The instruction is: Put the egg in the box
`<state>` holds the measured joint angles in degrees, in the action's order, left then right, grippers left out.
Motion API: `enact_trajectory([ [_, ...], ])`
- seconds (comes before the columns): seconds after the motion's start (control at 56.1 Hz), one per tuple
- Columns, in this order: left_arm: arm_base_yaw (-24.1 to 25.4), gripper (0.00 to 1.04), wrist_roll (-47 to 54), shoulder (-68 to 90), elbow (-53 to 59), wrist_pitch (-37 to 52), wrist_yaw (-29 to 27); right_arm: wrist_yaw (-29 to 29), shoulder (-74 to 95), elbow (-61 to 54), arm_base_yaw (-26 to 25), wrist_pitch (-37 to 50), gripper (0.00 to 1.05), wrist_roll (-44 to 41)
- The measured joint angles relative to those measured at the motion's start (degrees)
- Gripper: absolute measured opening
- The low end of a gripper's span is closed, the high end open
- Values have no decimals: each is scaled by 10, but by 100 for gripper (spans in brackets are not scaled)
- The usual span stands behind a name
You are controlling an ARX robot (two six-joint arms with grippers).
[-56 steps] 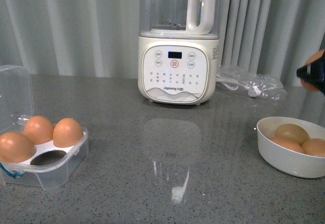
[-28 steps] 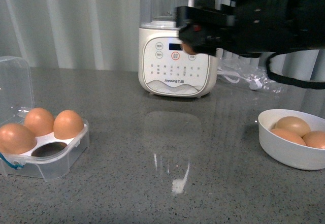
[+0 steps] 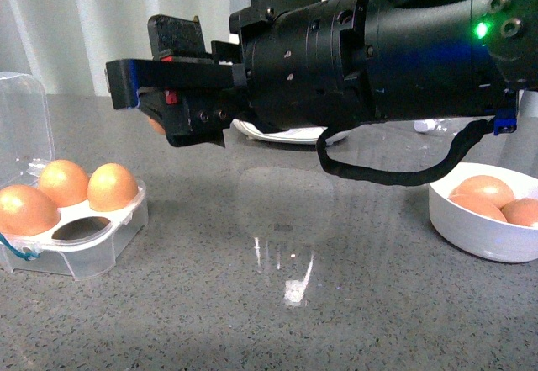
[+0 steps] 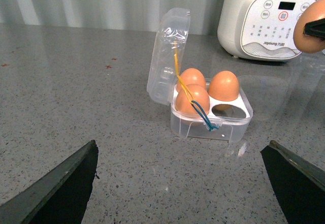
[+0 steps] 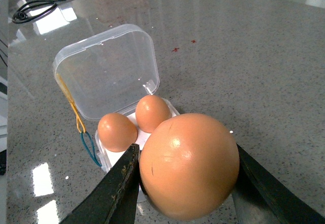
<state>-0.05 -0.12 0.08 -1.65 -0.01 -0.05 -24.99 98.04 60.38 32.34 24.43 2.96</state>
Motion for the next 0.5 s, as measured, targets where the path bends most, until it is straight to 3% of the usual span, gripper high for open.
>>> enact_trajectory([
  [0.499,0,98,0,0,0,0,0,-42,40,49,49,-32,43,-20],
])
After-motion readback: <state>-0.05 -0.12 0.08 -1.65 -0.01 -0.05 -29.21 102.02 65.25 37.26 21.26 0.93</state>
